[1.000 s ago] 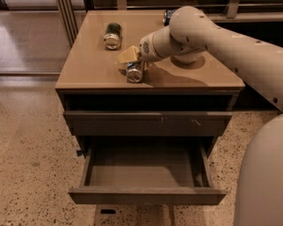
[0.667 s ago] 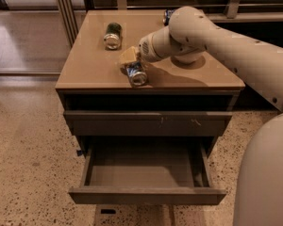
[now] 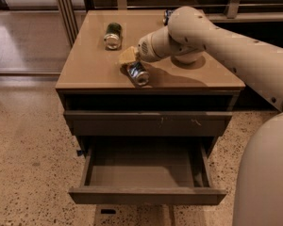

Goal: Place redbull can into middle drawer

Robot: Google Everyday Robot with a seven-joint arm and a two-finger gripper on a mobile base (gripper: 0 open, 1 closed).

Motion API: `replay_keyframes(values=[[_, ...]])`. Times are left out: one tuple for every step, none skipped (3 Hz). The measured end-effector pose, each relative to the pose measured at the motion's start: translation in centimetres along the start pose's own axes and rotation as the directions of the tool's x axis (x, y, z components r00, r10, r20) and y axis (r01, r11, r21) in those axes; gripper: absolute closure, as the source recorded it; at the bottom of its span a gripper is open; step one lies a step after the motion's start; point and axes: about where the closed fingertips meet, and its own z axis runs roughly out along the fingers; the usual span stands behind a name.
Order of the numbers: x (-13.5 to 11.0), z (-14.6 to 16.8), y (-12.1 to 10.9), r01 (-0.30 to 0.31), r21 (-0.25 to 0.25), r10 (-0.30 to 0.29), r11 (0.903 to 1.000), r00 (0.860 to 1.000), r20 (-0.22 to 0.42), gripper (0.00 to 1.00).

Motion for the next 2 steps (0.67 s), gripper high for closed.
replay_keyframes(values=[[-0.5, -0.5, 0.0, 0.024, -0.058, -0.023, 0.9980, 1.000, 0.013, 1.00], [-0.5, -3.4, -0.1, 0.044, -0.175, -0.036, 0.9835, 0.998, 0.050, 1.00]])
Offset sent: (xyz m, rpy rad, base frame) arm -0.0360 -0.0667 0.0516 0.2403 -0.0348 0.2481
